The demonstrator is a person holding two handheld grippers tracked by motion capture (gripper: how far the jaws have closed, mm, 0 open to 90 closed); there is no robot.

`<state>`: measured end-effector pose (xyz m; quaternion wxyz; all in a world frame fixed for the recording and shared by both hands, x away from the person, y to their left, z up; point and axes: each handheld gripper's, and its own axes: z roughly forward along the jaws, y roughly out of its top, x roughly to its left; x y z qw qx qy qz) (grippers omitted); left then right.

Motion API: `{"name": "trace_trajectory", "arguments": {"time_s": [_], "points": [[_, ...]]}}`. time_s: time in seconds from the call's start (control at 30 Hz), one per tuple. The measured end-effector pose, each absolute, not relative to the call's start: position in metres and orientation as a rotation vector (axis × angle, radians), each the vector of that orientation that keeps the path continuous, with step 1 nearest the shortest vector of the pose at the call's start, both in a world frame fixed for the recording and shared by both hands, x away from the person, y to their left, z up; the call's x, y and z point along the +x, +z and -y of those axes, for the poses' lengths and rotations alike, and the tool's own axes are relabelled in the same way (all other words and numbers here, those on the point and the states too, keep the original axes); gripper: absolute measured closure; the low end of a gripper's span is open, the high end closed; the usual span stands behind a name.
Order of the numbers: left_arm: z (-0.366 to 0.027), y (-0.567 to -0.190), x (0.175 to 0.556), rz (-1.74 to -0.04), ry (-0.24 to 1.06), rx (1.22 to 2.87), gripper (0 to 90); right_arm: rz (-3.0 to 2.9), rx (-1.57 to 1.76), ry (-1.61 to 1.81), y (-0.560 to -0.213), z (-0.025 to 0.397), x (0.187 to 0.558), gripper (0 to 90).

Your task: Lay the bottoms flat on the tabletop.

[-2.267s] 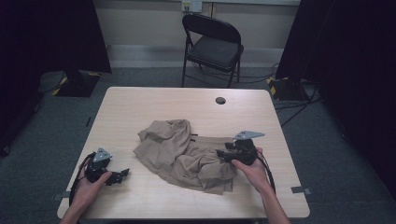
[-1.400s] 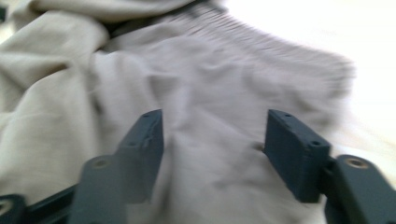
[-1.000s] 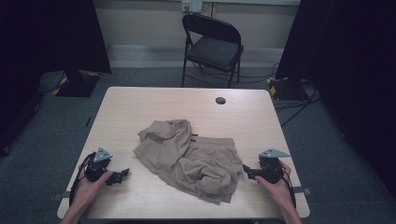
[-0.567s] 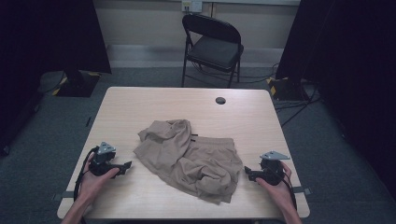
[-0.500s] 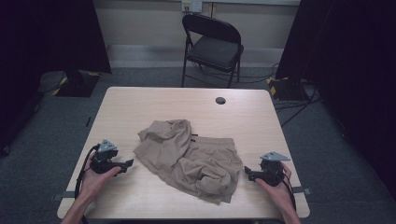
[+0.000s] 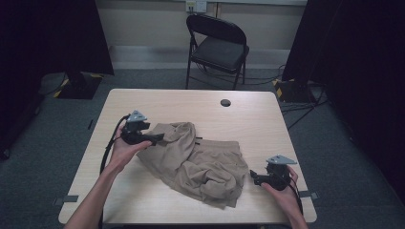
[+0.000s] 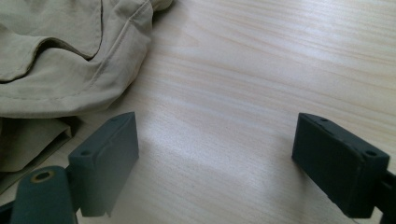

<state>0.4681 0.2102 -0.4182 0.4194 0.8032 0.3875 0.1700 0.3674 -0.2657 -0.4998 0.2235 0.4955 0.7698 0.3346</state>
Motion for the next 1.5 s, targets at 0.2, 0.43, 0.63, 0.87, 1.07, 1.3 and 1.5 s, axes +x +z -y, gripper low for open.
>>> {"name": "trace_trajectory", "arguments": {"time_s": [0.2, 0.43, 0.63, 0.87, 1.07, 1.3, 1.5], "points": [[-0.183, -0.417, 0.497, -0.949, 0.368, 2.051, 20.7, -2.125, 1.368, 0.924, -0.500, 0.266, 0.367, 13.7], [-0.150, -0.446, 0.524, -0.965, 0.270, 2.085, 18.5, -2.128, 1.365, 0.926, -0.500, 0.266, 0.368, 13.7], [-0.129, -0.475, 0.529, -0.998, 0.231, 2.191, 26.1, -2.130, 1.362, 0.927, -0.500, 0.266, 0.368, 13.7], [-0.137, -0.469, 0.521, -0.929, 0.201, 2.095, 69.8, -2.132, 1.359, 0.927, -0.500, 0.266, 0.367, 13.8], [-0.158, -0.443, 0.507, -0.867, 0.198, 2.012, 76.7, -2.132, 1.359, 0.925, -0.500, 0.266, 0.368, 13.8], [-0.191, -0.421, 0.477, -0.835, 0.210, 1.957, 79.7, -2.131, 1.359, 0.924, -0.500, 0.266, 0.368, 13.7], [-0.223, -0.426, 0.433, -0.797, 0.179, 1.928, 81.8, -2.132, 1.359, 0.925, -0.500, 0.266, 0.368, 13.7]]}}
